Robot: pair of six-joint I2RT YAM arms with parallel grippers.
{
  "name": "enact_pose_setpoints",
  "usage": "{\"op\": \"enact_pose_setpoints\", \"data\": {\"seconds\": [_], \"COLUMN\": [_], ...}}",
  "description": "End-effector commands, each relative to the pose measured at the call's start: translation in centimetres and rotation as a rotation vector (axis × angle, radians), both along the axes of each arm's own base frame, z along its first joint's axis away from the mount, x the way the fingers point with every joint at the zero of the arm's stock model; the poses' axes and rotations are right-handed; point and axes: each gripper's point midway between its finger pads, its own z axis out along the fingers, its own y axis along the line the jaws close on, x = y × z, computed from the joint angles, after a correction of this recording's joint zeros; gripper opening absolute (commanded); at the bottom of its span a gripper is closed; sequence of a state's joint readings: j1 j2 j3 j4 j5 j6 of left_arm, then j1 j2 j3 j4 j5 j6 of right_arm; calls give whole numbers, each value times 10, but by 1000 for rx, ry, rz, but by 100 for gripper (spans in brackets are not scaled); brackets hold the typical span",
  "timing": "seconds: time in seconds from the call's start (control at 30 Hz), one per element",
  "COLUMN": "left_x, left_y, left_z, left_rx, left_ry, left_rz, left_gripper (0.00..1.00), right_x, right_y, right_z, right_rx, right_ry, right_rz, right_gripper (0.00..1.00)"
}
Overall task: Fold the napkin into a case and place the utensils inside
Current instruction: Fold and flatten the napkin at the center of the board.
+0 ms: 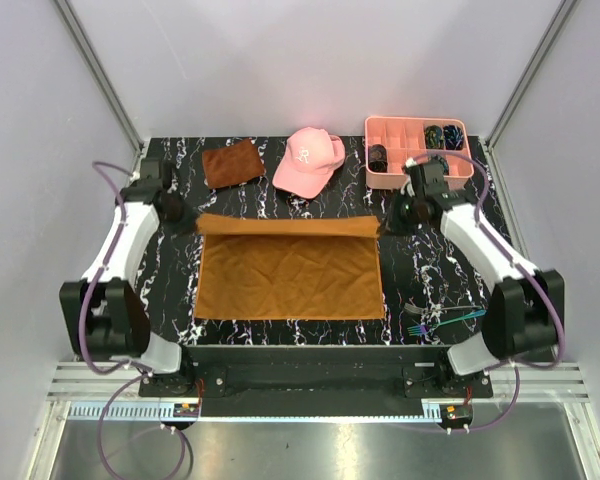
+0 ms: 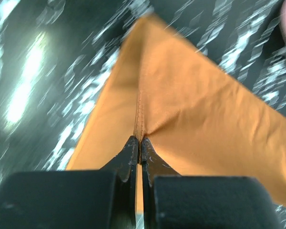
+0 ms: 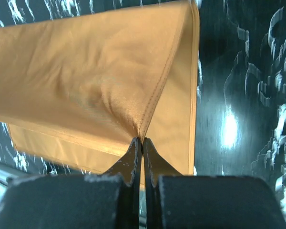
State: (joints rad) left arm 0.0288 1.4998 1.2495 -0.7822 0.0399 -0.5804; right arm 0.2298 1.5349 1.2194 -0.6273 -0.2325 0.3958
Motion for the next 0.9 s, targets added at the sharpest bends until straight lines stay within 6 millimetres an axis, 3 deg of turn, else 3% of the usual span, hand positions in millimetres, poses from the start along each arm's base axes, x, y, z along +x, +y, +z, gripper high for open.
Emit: {"op": "enact_pose_setpoints", "data": {"seconds": [0.0, 0.13, 0.17, 0.33, 0.57, 0.87], "left_x": [-68, -105, -109, -125, -122, -125], "left_y": [13, 2, -2, 0, 12, 19], "left_z": [-24, -51, -54, -67, -67, -79], "left_rx": [49, -30, -53, -52, 8, 42], "left_ry": [187, 265, 274, 298, 279, 307], "left_rz": [35, 120, 129, 197, 246, 279], "left_gripper": [0, 0, 0, 0, 0, 0], "right_x": [-53, -82, -90, -102, -118, -129], "right_y": [-8, -4, -5, -5, -3, -2], "right_z": [-6, -23, -33, -44, -70, -74], "right_rx": [25, 72, 70, 91, 109, 142], "right_ry": [74, 148, 180, 188, 245, 260], "right_rz": [-18, -10, -17, -23, -27, -59], "right_gripper": [0, 0, 0, 0, 1, 3]}}
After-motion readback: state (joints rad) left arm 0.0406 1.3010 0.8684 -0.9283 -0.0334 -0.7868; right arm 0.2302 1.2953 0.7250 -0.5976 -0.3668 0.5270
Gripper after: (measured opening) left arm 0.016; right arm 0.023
